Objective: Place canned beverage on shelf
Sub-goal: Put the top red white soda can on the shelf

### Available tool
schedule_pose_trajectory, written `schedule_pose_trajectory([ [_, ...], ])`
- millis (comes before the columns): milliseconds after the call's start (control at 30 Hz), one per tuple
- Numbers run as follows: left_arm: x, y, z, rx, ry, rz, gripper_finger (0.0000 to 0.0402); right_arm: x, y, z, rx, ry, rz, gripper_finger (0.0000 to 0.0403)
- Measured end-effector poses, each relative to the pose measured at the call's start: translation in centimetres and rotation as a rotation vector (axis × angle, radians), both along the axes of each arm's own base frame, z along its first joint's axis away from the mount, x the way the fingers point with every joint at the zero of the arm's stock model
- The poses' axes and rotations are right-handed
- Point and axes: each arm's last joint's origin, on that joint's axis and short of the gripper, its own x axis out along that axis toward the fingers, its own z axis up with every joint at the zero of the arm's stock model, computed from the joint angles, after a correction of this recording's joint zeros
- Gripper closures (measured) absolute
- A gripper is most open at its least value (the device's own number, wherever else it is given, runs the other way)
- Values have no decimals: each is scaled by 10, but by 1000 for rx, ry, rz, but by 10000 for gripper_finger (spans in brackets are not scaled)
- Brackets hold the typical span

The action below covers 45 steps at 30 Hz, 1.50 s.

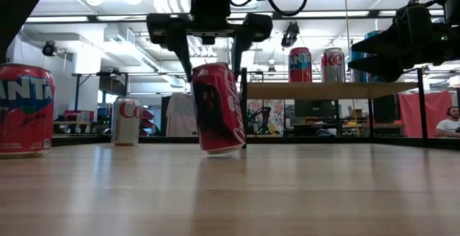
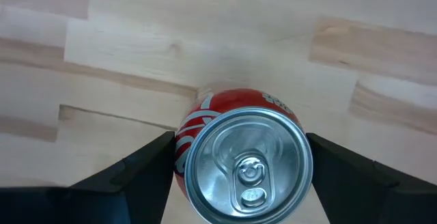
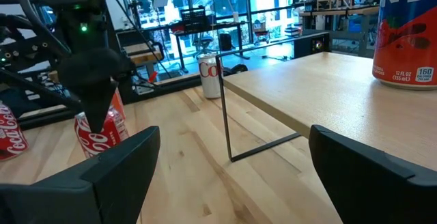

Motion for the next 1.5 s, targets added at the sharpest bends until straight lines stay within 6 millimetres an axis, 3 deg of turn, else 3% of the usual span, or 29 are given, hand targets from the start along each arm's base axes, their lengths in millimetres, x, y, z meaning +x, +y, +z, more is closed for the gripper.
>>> schedule_pose_trajectory([
  [667, -3, 4, -1, 62, -22, -256, 118, 0, 0, 0, 0, 0, 0, 44],
  [1500, -4, 4, -5, 67, -2, -348, 98, 0, 0, 0, 0, 0, 0, 44],
])
